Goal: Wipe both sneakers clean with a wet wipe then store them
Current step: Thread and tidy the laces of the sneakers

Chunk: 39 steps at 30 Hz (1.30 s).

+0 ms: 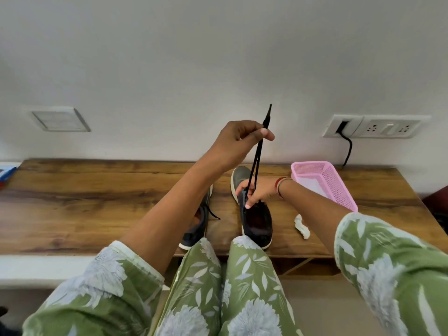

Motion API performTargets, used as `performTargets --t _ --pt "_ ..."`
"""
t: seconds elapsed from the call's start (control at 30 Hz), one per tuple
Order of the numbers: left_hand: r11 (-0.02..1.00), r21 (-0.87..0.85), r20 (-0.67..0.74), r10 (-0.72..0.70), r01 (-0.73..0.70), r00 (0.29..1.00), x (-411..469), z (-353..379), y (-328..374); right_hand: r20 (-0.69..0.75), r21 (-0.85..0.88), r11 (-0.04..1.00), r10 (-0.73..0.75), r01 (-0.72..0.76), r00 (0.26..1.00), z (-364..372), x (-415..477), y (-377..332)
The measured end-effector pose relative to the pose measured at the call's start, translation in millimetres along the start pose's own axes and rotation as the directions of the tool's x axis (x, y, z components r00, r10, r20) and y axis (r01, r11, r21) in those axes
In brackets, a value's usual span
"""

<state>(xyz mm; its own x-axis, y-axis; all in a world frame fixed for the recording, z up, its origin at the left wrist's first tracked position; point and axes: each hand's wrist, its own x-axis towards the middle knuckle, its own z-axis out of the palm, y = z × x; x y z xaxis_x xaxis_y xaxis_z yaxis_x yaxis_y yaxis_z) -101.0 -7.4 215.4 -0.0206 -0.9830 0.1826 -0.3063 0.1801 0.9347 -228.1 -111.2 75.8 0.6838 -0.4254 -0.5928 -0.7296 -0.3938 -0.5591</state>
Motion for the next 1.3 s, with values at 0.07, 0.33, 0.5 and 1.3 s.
performTargets --t 0.07,0.33,0.5,1.3 --pt "1.000 -0.005 0.012 -0.001 0.001 1.000 2 -2 -4 0.051 -0.031 0.999 -0.011 0.013 0.999 -1 6 -3" --pt "1.000 -0.009 -0.014 0.021 -0.021 1.000 3 -8 -8 0.064 -0.009 0.999 -0.038 0.039 0.997 -36 -25 -30" --pt "0.991 0.123 0.018 0.053 -0.055 0.998 4 -13 0 0.004 0.102 0.987 -0.126 0.125 0.992 -66 -72 -69" --pt "0.981 0.046 -0.019 -0.185 0.186 0.982 -14 22 -49 -0.228 0.546 0.778 -0.220 0.311 0.949 -82 -113 -86"
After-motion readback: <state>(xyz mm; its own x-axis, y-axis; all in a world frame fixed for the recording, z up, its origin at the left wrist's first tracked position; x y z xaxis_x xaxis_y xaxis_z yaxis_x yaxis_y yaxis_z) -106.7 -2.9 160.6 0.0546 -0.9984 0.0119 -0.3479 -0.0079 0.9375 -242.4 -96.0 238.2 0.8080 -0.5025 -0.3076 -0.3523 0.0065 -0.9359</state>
